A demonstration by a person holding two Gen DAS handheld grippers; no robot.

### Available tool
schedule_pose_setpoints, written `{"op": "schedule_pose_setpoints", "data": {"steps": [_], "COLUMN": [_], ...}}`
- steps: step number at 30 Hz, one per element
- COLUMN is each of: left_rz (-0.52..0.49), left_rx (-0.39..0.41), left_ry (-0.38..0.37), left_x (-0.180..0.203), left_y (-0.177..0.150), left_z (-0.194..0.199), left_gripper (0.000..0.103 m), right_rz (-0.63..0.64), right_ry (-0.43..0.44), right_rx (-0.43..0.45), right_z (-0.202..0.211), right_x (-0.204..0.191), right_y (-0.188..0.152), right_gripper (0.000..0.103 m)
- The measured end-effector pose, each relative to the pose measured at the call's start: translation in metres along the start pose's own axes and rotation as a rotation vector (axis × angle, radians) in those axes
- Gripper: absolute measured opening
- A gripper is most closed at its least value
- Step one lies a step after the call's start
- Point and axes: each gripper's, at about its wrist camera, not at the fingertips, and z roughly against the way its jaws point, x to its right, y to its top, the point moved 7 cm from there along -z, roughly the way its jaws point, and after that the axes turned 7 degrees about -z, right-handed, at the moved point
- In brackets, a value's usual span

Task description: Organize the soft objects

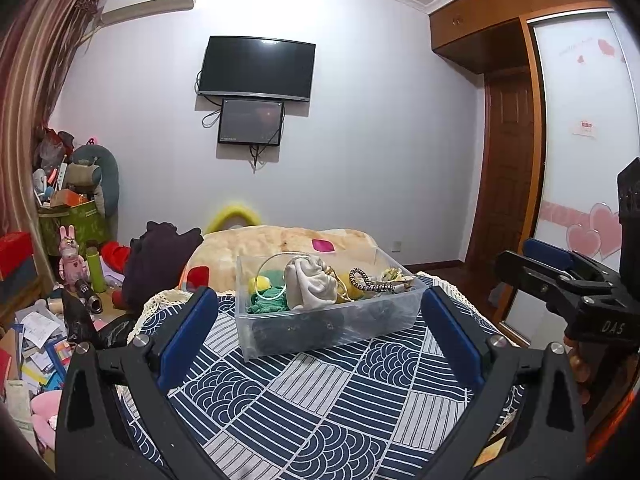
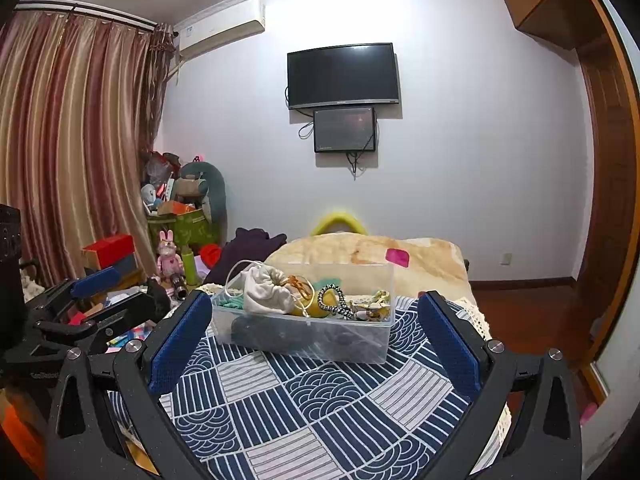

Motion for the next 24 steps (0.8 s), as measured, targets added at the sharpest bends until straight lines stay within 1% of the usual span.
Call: {"op": "schedule_pose_setpoints", "data": {"steps": [15,19,24], "left_rz": [0.044,0.042,0.027], "left_rx": [-0.016,-0.019,-0.029], "left_ry": [-0.03,-0.046,-0.047], "left_x": [-0.0045,-0.003,0.0014], "left_y": [-0.003,-0.004,-0.0053], "left_z": [-0.0033,-0.0033,-0.0048], "left_gripper": [0.103,0.103,0.103], "right_rz": [-0.007,-0.007,-0.008], "right_ry": [0.004,0.004,0.006], "right_rx": [-0.004,-0.005,-0.014], "right_z": [0.0015,0.0016,0.0003], "right_x": [-0.0001,-0.0004,-0.0011], "right_y": [-0.0003,-0.0004,-0.0014], "right_gripper": [0.103,0.103,0.103]}}
